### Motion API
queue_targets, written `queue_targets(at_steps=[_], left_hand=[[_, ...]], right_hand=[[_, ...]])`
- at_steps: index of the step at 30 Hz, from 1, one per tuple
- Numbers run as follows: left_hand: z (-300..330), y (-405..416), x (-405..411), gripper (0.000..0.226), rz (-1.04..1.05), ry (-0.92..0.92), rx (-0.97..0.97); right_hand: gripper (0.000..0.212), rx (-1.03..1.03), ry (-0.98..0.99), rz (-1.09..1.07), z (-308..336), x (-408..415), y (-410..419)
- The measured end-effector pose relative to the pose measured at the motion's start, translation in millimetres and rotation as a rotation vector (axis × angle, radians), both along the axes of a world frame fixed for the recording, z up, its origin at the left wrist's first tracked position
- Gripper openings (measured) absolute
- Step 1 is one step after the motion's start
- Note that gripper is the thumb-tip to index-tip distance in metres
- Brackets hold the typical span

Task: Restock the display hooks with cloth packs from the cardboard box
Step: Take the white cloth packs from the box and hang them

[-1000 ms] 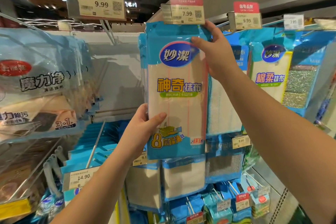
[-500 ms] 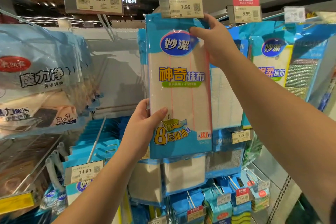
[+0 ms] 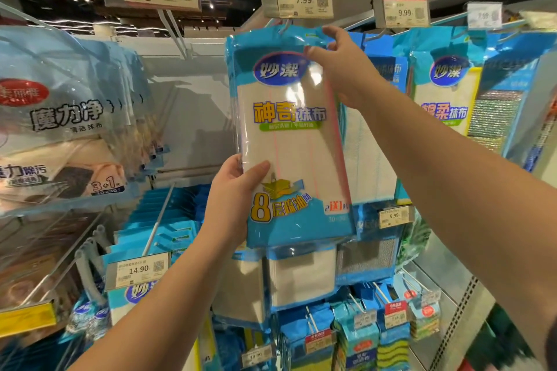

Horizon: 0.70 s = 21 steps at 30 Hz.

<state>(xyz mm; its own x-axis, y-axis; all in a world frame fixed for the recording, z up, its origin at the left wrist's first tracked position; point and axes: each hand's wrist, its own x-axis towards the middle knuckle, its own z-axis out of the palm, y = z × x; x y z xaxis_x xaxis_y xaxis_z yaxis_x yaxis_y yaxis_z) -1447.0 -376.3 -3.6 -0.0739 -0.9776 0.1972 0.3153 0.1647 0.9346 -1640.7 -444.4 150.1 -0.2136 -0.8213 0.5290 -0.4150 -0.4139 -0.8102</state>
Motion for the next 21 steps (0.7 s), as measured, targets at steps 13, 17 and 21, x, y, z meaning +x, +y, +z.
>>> queue_targets(at_steps=[13,17,21], left_hand=[[-3.0,-84.3,-13.1,0.024,0.123,-0.146,0.033],[-13.3,-109.9,-19.3,0.019,0.175,-0.246,0.088],[-23.9,-125.7,-23.8,0.025,0.285,-0.474,0.123]], right_hand=[[0.083,0.393,0.343,-0.152,-127.9,17.3,-9.9],[0.085,0.404,0.353,-0.172,-137.1,27.0,-26.0],[0.086,0.363,0.359,-0.211,-151.1,32.7,-33.7]])
